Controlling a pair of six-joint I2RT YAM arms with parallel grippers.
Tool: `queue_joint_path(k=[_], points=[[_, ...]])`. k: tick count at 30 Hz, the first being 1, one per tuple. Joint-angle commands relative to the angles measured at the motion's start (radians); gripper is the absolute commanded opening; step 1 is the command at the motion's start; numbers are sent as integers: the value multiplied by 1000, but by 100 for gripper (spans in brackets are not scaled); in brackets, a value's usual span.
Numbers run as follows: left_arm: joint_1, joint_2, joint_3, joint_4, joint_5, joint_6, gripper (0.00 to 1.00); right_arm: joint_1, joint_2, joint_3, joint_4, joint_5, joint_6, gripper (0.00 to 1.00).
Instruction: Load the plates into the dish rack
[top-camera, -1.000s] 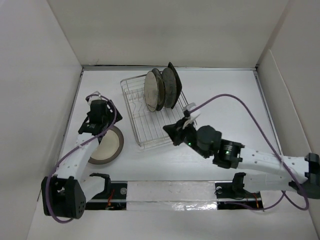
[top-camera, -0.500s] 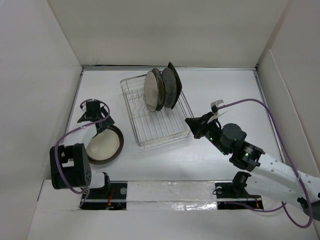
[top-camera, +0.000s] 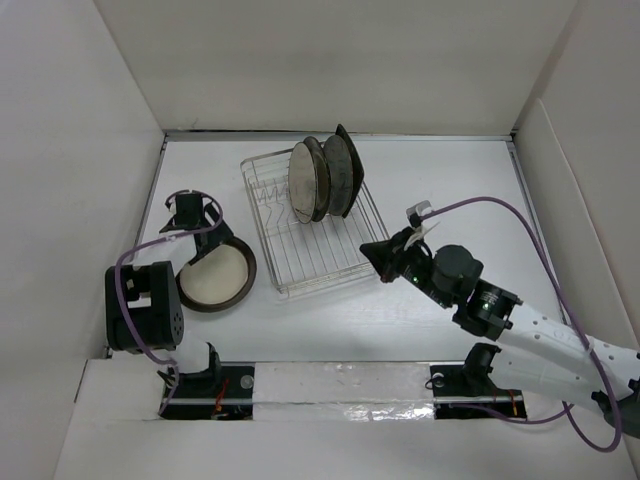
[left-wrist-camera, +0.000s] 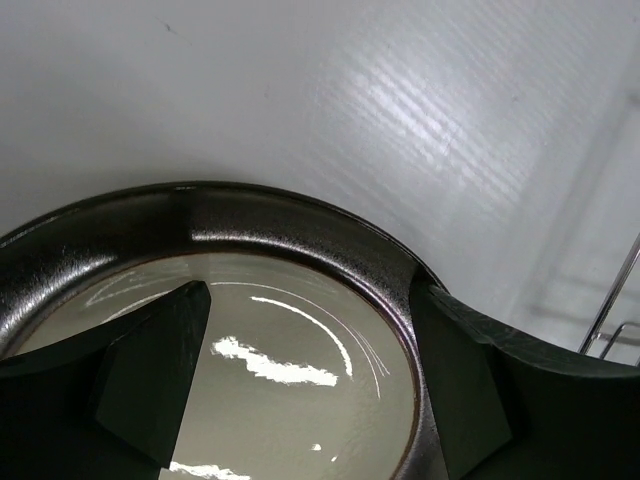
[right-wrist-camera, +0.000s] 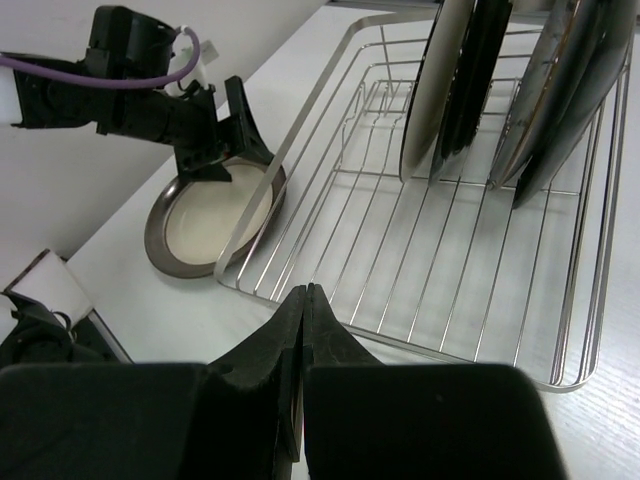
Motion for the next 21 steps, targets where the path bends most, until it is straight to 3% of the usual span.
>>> queue_joint_path(k=[1, 5, 13, 17, 21], points=[[-1, 41, 72, 55, -60, -23, 79, -5, 1, 11, 50, -27, 2, 0], [8, 152, 163, 83, -192, -18, 79, -5, -2, 11, 46, -19, 1, 0], [78, 259, 319, 131, -287, 13, 79, -5, -12, 6, 44, -5, -4, 0], [149, 275, 402, 134, -252, 8, 79, -5, -5, 8, 46, -13, -5, 0], [149, 204, 444, 114, -165, 7, 73, -5, -5, 5, 47, -7, -5, 0]])
